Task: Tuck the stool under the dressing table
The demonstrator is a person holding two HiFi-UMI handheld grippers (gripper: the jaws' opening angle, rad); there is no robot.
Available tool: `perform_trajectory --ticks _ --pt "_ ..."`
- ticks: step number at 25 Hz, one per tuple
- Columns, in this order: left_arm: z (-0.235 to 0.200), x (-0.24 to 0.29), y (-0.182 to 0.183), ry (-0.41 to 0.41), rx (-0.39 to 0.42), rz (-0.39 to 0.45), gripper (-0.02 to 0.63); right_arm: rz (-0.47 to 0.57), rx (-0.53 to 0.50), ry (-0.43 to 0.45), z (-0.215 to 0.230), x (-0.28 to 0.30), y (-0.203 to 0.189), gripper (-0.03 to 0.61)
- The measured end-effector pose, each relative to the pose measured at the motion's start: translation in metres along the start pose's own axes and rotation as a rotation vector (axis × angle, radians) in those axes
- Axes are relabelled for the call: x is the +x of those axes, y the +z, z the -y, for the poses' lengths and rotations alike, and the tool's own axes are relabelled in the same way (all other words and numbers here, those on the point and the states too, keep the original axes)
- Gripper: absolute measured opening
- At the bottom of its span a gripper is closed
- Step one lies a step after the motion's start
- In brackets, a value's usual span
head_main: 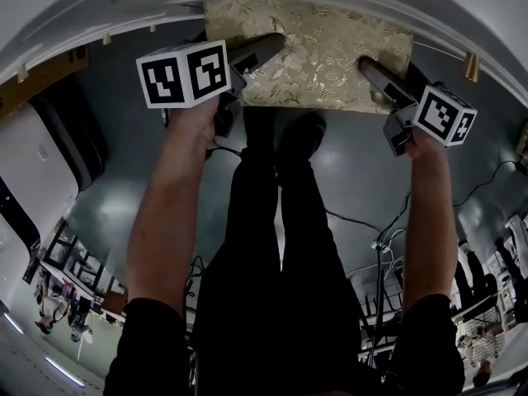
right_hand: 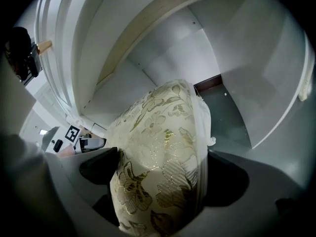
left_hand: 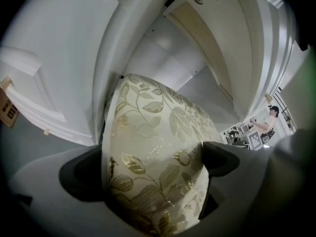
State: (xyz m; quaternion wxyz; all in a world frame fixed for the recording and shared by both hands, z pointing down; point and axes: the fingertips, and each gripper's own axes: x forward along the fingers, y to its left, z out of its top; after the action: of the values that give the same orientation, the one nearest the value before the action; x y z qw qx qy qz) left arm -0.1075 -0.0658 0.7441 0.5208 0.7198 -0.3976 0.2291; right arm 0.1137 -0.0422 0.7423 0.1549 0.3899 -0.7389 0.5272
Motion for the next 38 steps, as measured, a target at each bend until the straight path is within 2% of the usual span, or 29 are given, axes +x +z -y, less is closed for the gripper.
perform_trajectory --ticks 10,22,28,31,34,36,38 --pt "0.002 -0.001 0.002 0.002 0.009 0.002 0.595 0.031 0.011 0.004 -0.001 -0.001 0.000 0.525" --pt "-0.001 0.002 0.001 0.007 0.001 -0.015 0.595 0.014 0.028 0.014 0.003 0.004 -0.001 0.525" --pt "-0.003 -0.007 -0.004 0.009 -0.013 0.037 0.594 0.032 0.028 -0.024 0.003 -0.003 -0.003 0.525" --pt "-0.006 -0.025 -0.005 0.058 0.008 0.087 0.592 0.086 0.009 -0.071 0.004 -0.021 0.000 0.522" --pt "-0.004 -0.047 -0.008 0.101 0.055 0.139 0.581 0.120 -0.003 -0.052 -0.011 -0.042 0.003 0.518" --pt "-0.002 -0.056 -0.016 0.111 0.069 0.147 0.575 0.106 -0.031 -0.052 -0.019 -0.052 -0.004 0.518" --pt "-0.001 -0.063 -0.030 0.111 0.048 0.147 0.569 0.077 -0.071 -0.075 -0.023 -0.060 -0.015 0.518"
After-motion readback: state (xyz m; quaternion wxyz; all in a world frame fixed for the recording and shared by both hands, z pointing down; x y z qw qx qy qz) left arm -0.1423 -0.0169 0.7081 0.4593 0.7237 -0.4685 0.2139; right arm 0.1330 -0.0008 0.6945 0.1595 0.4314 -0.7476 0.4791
